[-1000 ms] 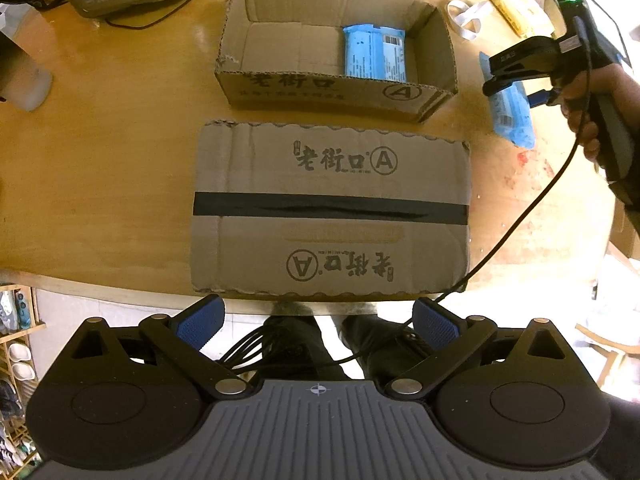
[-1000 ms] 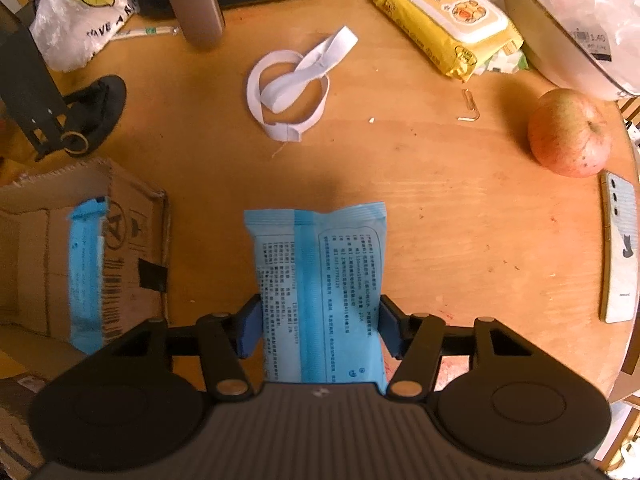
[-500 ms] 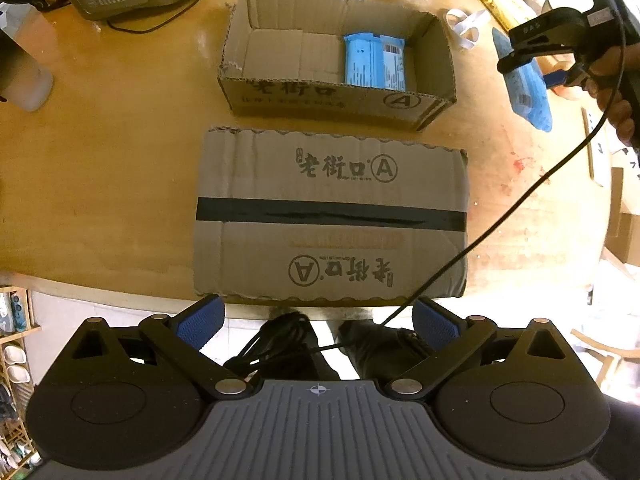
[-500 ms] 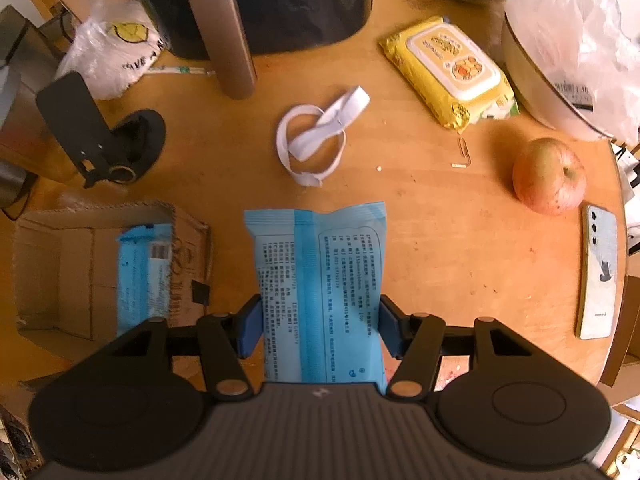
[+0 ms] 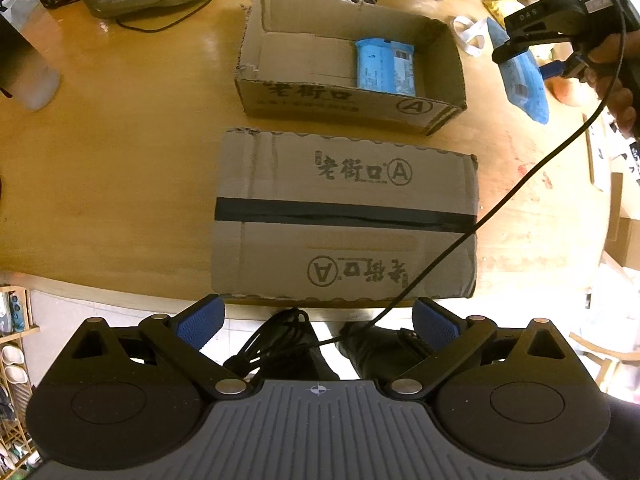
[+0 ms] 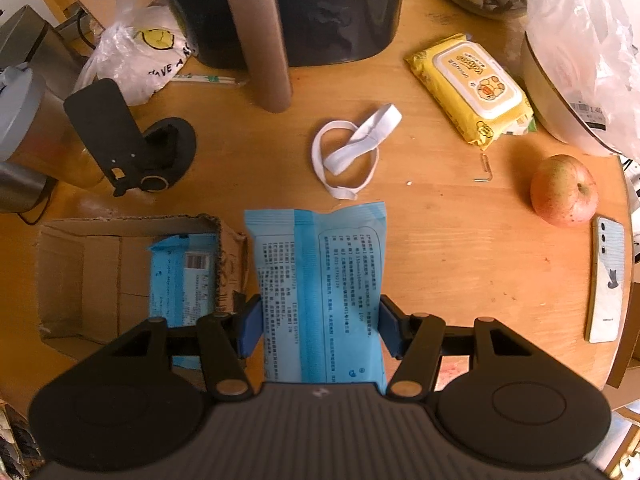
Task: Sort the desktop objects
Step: 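Lift the blue packet with the right gripper toward the cardboard box, then carry the packet over the box beside the first packet with the right gripper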
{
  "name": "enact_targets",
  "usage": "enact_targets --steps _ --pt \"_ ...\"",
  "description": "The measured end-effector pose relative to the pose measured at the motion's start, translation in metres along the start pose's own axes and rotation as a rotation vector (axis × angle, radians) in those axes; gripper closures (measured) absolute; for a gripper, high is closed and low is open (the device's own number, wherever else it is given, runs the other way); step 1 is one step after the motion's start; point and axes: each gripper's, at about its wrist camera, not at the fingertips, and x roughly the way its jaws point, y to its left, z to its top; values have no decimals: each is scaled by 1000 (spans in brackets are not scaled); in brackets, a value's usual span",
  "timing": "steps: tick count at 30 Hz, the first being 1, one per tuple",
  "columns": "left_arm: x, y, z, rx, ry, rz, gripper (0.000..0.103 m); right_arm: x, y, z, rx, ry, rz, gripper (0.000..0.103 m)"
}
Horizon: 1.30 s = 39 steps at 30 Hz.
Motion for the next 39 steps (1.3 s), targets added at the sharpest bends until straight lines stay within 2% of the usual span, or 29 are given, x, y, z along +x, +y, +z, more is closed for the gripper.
enact_targets --steps 39 --pt "-6 67 -6 14 0 -23 0 10 96 -3 7 5 20 46"
